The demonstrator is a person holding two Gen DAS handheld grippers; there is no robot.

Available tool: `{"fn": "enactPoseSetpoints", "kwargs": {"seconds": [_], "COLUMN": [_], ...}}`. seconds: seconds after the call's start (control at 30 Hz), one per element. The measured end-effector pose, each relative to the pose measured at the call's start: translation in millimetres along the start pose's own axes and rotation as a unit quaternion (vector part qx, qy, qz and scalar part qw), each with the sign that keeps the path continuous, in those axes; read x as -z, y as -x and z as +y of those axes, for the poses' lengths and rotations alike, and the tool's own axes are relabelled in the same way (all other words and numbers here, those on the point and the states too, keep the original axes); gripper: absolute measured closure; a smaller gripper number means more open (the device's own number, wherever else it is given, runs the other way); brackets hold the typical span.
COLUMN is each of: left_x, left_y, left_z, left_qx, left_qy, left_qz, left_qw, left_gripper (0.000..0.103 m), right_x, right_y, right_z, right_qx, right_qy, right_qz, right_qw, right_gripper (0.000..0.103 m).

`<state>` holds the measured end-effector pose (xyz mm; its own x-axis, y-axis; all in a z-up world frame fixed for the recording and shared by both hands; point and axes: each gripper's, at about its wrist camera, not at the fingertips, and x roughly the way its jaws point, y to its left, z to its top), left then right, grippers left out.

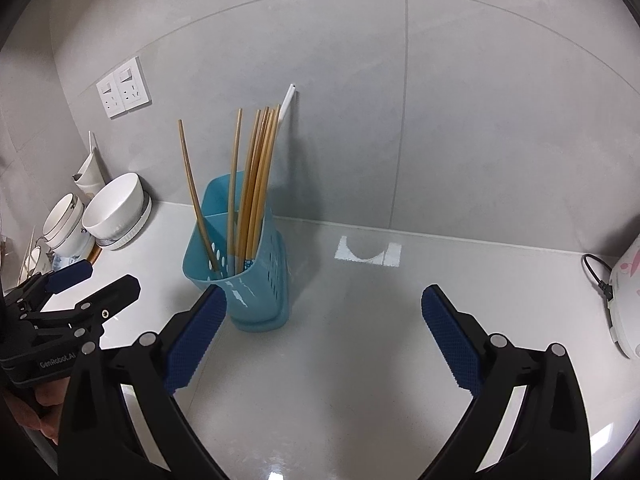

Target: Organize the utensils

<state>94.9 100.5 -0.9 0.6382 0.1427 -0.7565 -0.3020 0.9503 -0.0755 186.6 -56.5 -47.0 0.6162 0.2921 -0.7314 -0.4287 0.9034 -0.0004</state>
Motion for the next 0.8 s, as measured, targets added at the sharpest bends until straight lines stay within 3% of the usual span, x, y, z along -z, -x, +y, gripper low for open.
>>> {"fn": "enactPoseSetpoints", "kwargs": {"seconds": [0.8], "left_x": [-4.1], "left_y": [-2.6], "left_z": [-4.7], "left_qx": [0.001], "left_qy": [-0.005], "left_qz": [-0.003], "left_qw": [1.0000], "left_gripper": [0.006], "right_x": [-0.6], "right_y": [-0.8], "right_z": [-1.3], "right_qx": [0.004], "right_qy": [-0.009], "right_qz": [0.009], "right_qw": [1.000], "right_gripper": [0.009]}}
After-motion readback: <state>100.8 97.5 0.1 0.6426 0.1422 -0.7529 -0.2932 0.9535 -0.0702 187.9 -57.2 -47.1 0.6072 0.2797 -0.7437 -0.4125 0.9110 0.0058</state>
